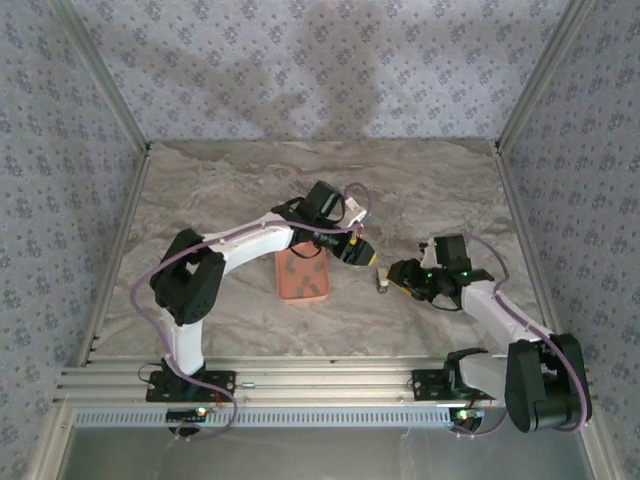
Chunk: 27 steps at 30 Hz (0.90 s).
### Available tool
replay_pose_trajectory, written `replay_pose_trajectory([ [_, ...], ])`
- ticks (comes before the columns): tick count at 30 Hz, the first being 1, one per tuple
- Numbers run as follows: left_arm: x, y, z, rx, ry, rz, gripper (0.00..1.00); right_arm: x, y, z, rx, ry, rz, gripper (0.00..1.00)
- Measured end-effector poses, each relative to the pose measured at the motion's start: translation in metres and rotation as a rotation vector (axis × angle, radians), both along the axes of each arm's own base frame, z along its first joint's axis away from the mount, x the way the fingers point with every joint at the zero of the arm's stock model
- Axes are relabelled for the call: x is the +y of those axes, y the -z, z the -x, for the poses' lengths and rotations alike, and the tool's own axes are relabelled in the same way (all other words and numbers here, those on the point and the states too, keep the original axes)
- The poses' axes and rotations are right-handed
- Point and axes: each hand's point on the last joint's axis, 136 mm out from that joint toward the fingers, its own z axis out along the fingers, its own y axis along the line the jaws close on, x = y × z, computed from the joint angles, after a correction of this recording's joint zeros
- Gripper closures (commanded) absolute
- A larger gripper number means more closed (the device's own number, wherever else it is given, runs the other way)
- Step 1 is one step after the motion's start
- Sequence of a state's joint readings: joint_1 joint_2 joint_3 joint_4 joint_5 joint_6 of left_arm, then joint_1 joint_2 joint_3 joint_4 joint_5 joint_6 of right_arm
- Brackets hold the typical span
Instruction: Load the staples into the stapler
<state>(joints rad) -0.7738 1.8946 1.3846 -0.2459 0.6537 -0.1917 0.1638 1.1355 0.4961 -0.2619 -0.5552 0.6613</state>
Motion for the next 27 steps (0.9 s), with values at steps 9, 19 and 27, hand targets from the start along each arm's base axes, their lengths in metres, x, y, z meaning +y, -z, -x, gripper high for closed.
replay_pose_trajectory([
  [9, 0.009, 0.004, -0.007, -0.006, -0.055, 0.006, 0.28, 0.005, 0.005, -0.003, 0.017, -0.017, 0.000, 0.57],
  [19, 0.009, 0.001, -0.008, -0.021, -0.061, 0.015, 0.28, 0.006, 0.015, -0.001, 0.044, -0.027, 0.016, 0.71],
  [27, 0.009, 0.002, -0.009, -0.024, -0.068, 0.014, 0.28, 0.005, 0.030, 0.006, 0.071, -0.031, 0.071, 0.75],
])
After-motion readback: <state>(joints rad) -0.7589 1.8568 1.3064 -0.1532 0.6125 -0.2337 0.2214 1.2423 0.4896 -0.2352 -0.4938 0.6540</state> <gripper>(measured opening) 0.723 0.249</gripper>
